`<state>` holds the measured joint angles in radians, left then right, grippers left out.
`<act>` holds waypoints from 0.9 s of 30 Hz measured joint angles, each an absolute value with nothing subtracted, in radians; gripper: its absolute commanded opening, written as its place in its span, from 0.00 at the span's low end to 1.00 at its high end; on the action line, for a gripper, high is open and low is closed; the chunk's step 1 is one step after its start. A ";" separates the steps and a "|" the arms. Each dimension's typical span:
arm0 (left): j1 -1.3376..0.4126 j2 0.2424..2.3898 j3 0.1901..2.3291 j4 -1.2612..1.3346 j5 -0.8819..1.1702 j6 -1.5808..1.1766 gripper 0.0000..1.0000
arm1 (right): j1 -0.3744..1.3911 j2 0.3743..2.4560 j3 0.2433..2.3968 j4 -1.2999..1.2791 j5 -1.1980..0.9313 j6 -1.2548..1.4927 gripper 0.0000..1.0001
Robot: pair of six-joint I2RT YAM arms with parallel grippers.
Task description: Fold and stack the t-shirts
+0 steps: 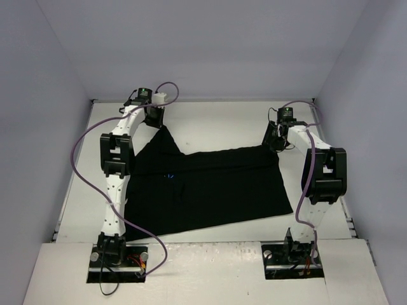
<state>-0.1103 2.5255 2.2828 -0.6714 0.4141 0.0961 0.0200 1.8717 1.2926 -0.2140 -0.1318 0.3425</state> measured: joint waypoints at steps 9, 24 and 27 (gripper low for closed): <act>-0.072 2.329 1.995 -0.589 0.359 0.016 0.00 | 0.020 1.897 1.357 -0.219 -0.093 0.314 0.47; -0.072 2.186 1.804 -0.528 0.310 -0.019 0.00 | 0.020 1.947 1.390 -0.214 -0.067 0.235 0.51; -0.072 2.156 1.803 -0.522 0.305 -0.022 0.00 | 0.020 1.959 1.397 -0.214 -0.064 0.227 0.51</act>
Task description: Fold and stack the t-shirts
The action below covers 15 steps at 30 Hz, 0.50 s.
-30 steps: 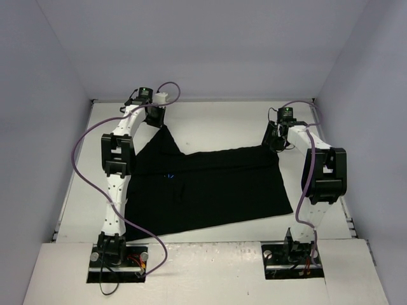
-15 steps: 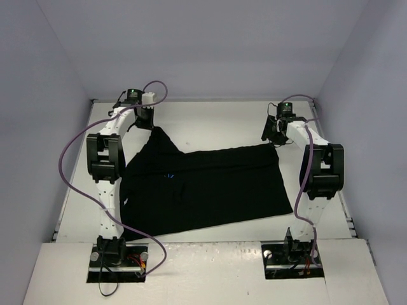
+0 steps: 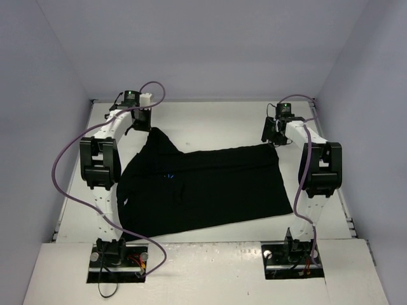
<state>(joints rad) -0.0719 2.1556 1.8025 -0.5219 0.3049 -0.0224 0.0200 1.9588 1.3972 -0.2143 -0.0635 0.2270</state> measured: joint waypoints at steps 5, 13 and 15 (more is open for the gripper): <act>-0.072 2.119 1.803 -0.516 0.302 -0.031 0.00 | 0.020 2.030 1.441 -0.212 -0.058 0.203 0.52; -0.072 2.112 1.803 -0.517 0.302 -0.039 0.00 | 0.022 2.096 1.496 -0.211 -0.042 0.160 0.52; -0.072 2.112 1.803 -0.517 0.302 -0.040 0.00 | 0.022 2.102 1.497 -0.211 -0.041 0.154 0.51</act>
